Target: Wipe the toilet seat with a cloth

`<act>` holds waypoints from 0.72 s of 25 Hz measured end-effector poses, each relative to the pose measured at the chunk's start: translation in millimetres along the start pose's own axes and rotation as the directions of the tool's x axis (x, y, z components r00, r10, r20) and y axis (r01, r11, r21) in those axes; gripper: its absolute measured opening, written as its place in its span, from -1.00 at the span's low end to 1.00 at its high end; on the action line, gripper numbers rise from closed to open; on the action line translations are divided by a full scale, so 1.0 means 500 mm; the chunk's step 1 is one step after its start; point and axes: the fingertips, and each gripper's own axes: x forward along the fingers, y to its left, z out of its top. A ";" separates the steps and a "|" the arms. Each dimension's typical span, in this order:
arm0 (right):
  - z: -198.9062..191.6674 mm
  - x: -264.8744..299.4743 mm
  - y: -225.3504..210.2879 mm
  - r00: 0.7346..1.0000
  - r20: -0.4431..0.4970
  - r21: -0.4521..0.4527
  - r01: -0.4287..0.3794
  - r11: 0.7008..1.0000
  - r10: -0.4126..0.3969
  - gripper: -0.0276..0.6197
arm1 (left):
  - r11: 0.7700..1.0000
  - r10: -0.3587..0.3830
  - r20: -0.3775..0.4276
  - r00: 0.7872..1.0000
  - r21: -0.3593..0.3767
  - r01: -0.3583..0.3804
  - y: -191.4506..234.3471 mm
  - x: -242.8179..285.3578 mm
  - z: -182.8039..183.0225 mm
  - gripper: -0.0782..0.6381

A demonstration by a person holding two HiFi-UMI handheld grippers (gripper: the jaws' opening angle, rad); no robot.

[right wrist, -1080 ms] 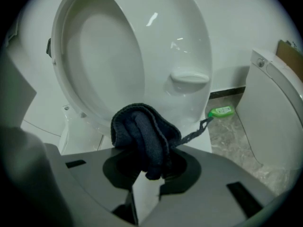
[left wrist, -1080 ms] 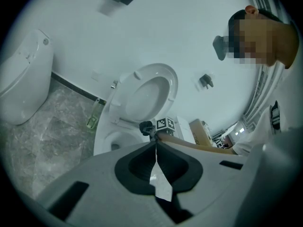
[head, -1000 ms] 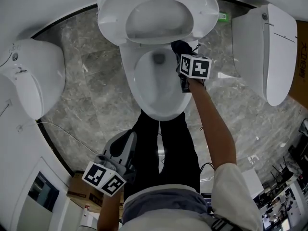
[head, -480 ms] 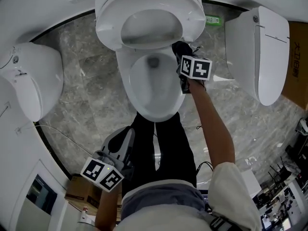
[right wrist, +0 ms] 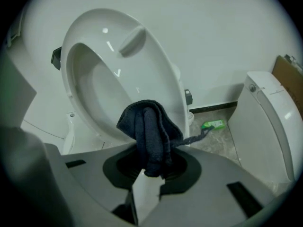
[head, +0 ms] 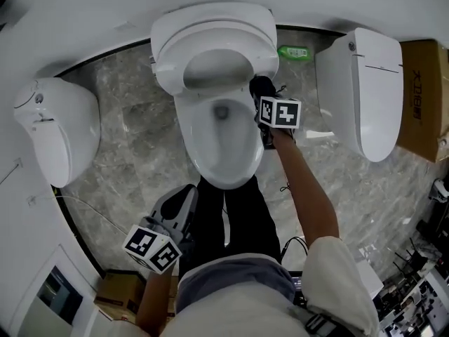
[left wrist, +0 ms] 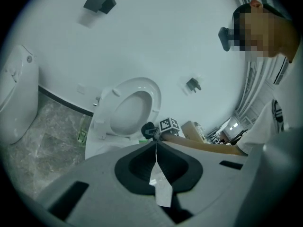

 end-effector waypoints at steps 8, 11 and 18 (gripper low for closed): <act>0.072 -0.080 0.046 0.999 0.044 -0.032 -0.012 0.999 0.014 -0.69 | 0.999 -0.020 0.035 0.999 0.051 0.018 -0.053 -0.028 0.050 -0.76; 0.093 -0.104 0.075 0.997 0.064 -0.040 -0.038 0.998 0.040 -0.69 | 0.997 -0.026 0.044 0.999 0.079 0.023 -0.070 -0.032 0.065 -0.76; 0.114 -0.199 0.134 0.991 0.100 -0.060 -0.086 0.995 0.091 -0.69 | 0.987 -0.055 0.067 0.996 0.157 0.044 -0.117 -0.029 0.104 -0.76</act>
